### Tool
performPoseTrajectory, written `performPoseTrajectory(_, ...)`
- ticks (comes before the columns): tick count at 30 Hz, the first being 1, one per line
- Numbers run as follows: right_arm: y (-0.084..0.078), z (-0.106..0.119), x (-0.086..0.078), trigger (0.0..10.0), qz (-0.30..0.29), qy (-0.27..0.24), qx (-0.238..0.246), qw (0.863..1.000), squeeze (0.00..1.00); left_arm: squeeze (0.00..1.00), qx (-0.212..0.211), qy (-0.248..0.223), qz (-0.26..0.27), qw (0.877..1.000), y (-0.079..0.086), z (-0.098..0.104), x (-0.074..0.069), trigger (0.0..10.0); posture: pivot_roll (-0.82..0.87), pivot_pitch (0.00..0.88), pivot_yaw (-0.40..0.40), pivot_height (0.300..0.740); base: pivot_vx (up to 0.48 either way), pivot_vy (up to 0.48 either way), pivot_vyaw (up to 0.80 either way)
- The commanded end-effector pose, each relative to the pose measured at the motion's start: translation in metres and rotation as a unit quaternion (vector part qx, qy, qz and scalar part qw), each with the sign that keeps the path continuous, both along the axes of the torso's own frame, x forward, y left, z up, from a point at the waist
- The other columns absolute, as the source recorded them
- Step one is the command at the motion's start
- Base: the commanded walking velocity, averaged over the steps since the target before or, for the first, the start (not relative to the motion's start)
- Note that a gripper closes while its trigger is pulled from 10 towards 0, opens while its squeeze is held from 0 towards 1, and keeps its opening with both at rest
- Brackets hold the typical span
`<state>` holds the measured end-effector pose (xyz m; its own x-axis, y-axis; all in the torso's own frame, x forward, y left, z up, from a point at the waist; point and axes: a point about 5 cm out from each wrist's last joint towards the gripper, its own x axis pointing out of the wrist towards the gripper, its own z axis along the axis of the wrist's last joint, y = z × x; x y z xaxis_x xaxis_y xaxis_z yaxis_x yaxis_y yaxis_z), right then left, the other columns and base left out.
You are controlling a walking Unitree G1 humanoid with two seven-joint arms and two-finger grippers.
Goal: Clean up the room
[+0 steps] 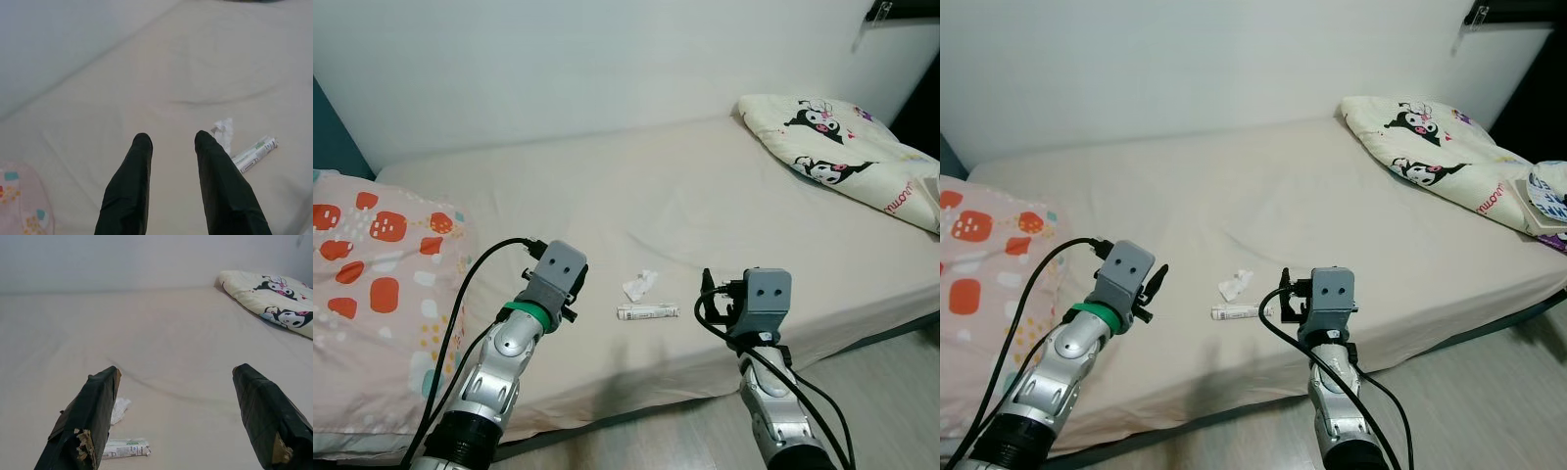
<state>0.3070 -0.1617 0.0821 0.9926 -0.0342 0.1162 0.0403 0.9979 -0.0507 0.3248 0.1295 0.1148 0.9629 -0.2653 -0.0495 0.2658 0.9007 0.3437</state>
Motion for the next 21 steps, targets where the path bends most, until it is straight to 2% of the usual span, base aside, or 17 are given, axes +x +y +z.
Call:
performPoseTrajectory(1,-0.0002,-0.0065,-0.0034,10.0,-0.002,0.01,0.002,1.0,0.0,0.0,-0.005,0.0,0.001,1.0,0.0001,-0.001,-0.0005,10.0,0.06,0.034,0.049,0.74,0.469,0.0,0.0)
performPoseTrajectory(21,-0.0007,-0.0069,-0.0039,10.0,-0.003,0.01,0.001,1.0,0.0,0.0,-0.004,0.002,0.004,1.0,0.0009,-0.0013,0.0001,10.0,0.06,0.036,0.049,0.74,0.469,0.0,0.0)
